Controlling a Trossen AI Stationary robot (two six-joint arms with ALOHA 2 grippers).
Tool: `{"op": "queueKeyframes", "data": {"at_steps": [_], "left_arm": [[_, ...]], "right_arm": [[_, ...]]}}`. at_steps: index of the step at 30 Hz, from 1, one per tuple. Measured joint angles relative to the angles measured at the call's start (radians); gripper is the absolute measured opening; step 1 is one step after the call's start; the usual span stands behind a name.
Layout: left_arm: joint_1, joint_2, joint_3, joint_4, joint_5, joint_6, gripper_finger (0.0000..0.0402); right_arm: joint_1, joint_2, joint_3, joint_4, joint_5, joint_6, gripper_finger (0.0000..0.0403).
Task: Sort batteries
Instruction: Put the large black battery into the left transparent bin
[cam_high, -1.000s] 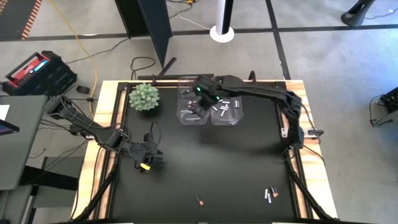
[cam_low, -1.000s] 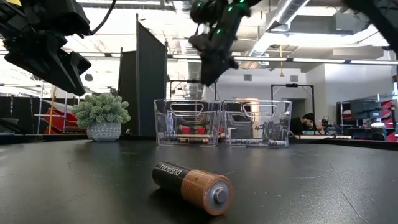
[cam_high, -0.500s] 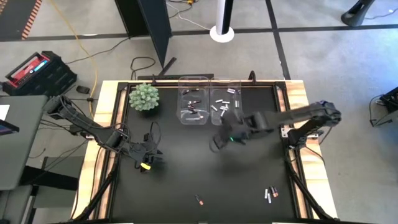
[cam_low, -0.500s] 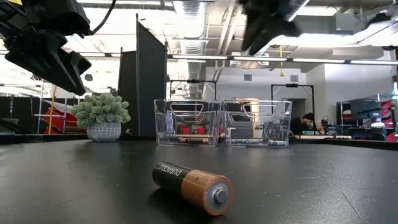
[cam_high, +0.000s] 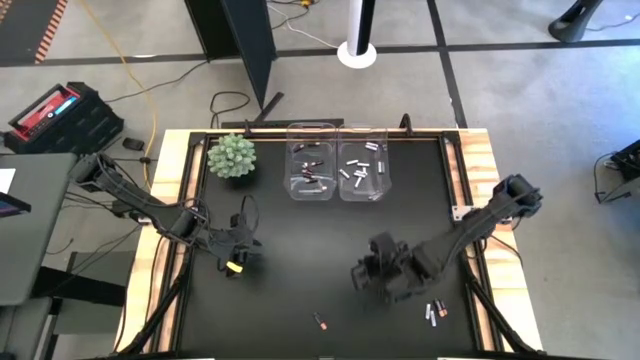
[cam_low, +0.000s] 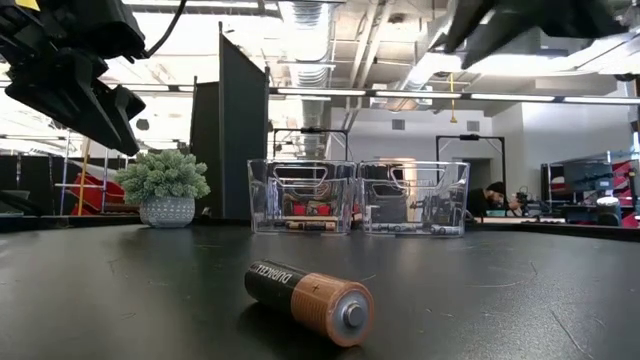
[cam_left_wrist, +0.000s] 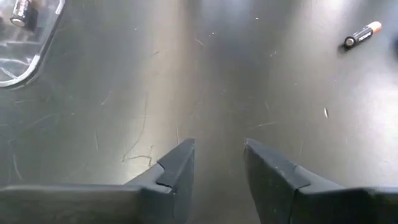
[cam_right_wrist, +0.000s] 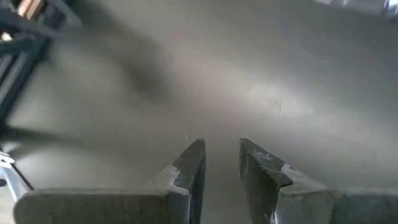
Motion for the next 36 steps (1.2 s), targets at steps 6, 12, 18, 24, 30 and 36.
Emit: {"op": "queueKeyframes", "data": {"at_steps": [6, 12, 18, 24, 30, 36], "left_arm": [[0.000, 0.000, 0.000, 0.013, -0.025, -0.010, 0.0161], [0.000, 0.000, 0.007, 0.026, 0.028, 0.032, 0.0159], [0.000, 0.029, 0.113, 0.006, 0.050, 0.107, 0.0160], [-0.001, 0.237, 0.285, -0.097, 0.049, 0.178, 0.0159], [-0.001, 0.505, 0.507, -0.133, 0.067, 0.198, 0.0160], [-0.013, 0.715, 0.735, -0.160, 0.132, 0.321, 0.0159]], "right_arm": [[0.089, 0.103, 0.000, 0.066, 0.000, 0.123, 0.0114], [0.147, 0.165, 0.000, 0.150, -0.011, 0.162, 0.0110], [0.178, 0.160, 0.001, 0.029, -0.100, 0.242, 0.0108], [0.192, 0.153, 0.000, -0.099, -0.185, 0.246, 0.0108], [0.225, 0.153, 0.000, -0.105, -0.201, 0.165, 0.0108], [0.313, 0.153, 0.000, -0.110, -0.201, 0.140, 0.0108]]}}
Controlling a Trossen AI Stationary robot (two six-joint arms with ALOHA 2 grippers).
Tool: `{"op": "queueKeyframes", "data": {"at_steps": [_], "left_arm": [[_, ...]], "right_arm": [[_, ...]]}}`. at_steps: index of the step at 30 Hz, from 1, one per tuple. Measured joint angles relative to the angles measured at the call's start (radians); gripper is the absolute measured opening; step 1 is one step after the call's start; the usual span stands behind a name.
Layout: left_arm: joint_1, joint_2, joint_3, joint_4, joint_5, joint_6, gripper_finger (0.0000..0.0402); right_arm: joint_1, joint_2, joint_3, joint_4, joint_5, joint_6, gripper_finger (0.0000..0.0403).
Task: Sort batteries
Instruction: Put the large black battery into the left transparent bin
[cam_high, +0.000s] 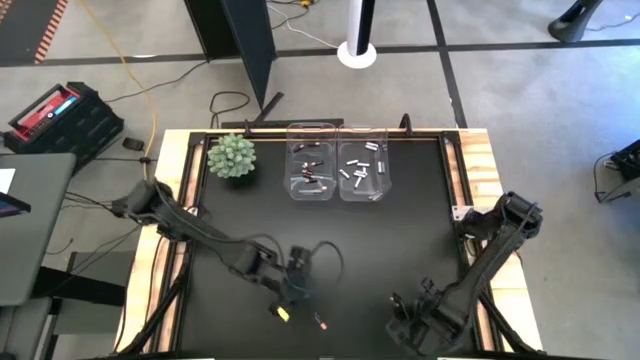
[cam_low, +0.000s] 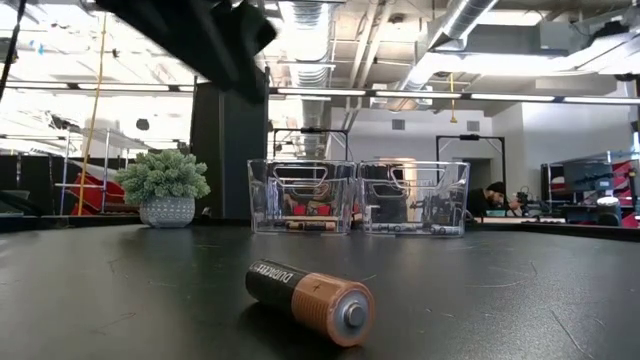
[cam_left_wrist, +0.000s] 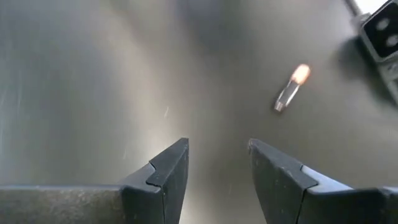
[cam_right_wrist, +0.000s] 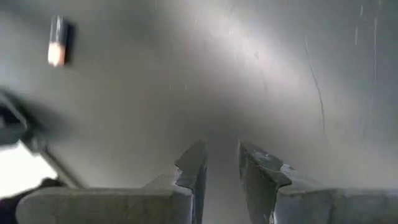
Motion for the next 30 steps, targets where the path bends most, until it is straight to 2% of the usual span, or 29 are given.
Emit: {"op": "queueKeyframes", "data": {"at_steps": [6, 12, 17, 21, 30], "left_arm": [[-0.031, 0.154, 0.173, 0.000, 0.006, 0.072, 0.0159], [-0.051, 0.277, 0.264, 0.005, 0.008, 0.117, 0.0159], [-0.073, 0.364, 0.295, 0.010, 0.048, 0.198, 0.0159], [-0.084, 0.411, 0.295, 0.008, 0.076, 0.181, 0.0159], [-0.082, 0.414, 0.296, 0.038, 0.076, 0.169, 0.0159]], "right_arm": [[0.091, 0.000, 0.000, -0.010, 0.006, 0.016, 0.0107], [0.133, 0.000, 0.000, -0.010, 0.010, 0.016, 0.0107], [0.149, 0.000, 0.000, -0.009, 0.039, 0.016, 0.0107], [0.158, 0.000, 0.000, -0.006, 0.041, 0.016, 0.0107], [0.168, -0.001, 0.000, -0.003, 0.041, 0.004, 0.0107]]}}
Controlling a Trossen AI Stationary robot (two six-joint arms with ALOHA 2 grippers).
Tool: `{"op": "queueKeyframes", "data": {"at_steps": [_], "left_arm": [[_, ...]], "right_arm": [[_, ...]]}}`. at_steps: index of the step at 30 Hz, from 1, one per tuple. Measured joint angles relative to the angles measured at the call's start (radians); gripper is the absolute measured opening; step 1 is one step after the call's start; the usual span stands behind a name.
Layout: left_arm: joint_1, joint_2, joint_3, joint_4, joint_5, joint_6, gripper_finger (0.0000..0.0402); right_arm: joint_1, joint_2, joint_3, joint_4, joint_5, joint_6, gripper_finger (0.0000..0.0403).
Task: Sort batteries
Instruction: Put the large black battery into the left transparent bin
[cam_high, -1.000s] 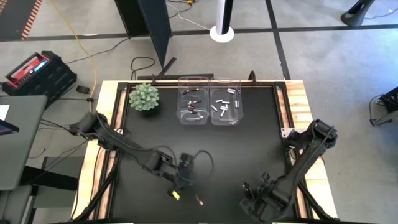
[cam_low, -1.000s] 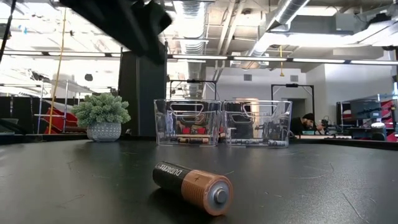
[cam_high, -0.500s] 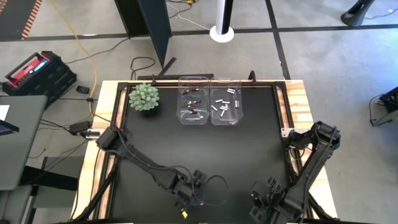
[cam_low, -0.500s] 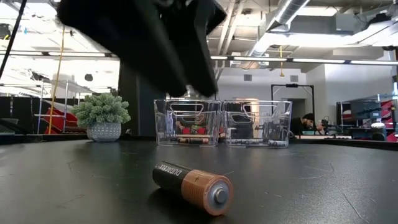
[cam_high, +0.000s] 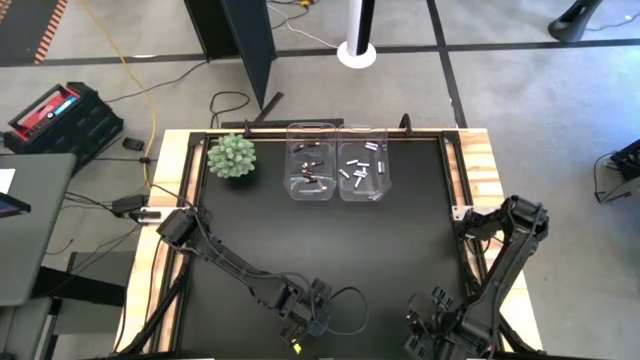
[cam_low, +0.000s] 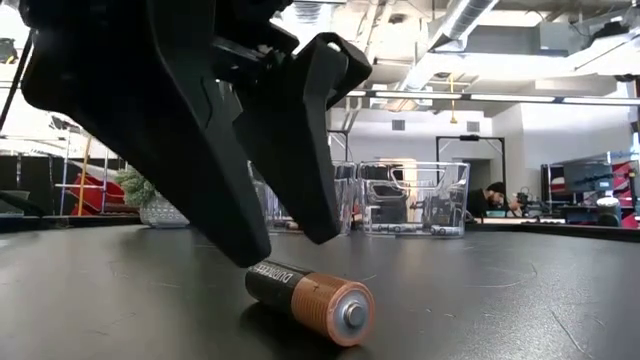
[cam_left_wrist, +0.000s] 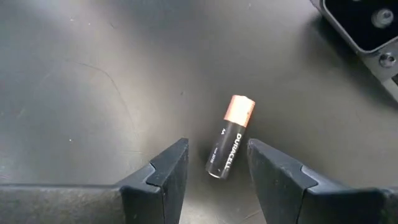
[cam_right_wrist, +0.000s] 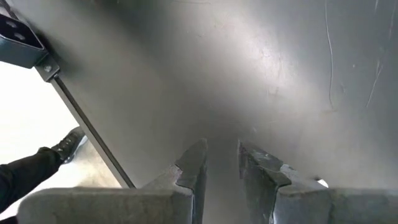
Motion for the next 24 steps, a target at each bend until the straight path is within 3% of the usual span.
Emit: {"op": "queueKeyframes", "data": {"at_steps": [15, 24], "left_arm": [[0.013, 0.067, 0.001, 0.077, 0.072, -0.021, 0.0153], [0.019, 0.090, 0.003, 0.074, 0.079, -0.013, 0.0051]], "right_arm": [[-0.001, 0.000, 0.000, 0.001, 0.001, -0.013, 0.0107], [-0.001, 0.000, 0.000, 0.001, 0.001, -0.014, 0.0107]]}}
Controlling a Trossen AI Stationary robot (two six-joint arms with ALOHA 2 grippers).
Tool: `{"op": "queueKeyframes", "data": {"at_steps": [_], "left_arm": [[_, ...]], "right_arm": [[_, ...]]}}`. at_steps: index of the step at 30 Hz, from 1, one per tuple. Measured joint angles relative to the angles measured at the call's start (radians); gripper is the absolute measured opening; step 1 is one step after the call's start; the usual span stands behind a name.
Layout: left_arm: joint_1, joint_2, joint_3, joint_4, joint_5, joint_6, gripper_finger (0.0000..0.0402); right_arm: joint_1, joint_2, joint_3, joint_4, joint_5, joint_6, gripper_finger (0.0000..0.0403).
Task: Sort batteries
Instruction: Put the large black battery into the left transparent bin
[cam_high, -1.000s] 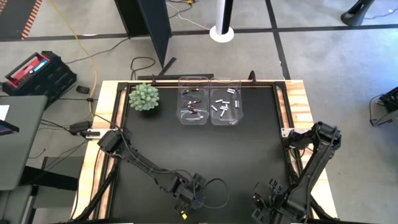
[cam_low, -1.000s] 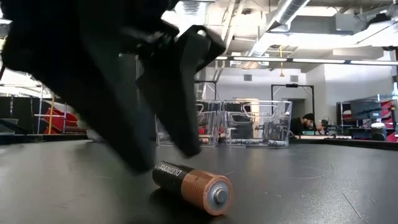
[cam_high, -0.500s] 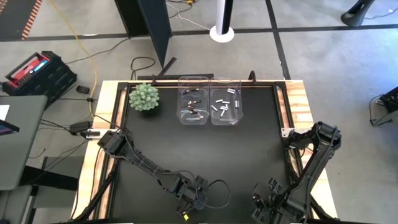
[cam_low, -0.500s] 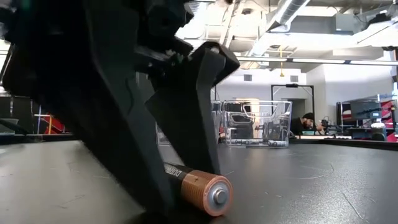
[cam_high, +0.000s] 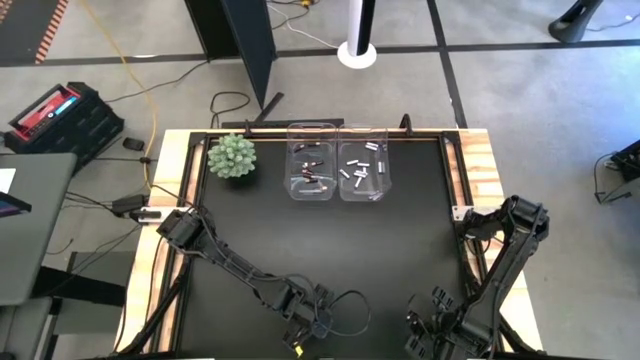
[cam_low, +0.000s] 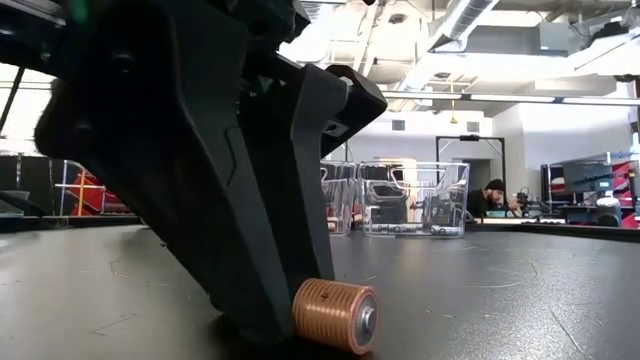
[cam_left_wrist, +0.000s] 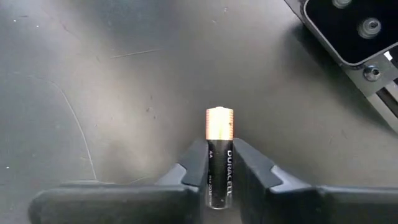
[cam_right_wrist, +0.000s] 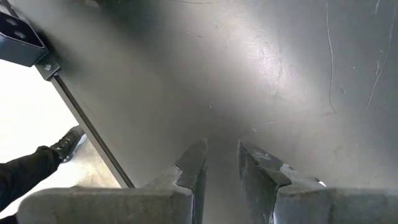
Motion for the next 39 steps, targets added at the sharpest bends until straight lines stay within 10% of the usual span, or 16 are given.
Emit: {"op": "queueKeyframes", "data": {"at_steps": [39], "left_arm": [[0.416, -0.237, -0.007, -0.217, -0.077, 0.057, 0.0061]], "right_arm": [[-0.075, 0.000, 0.000, -0.001, 0.076, 0.367, 0.0107]]}}
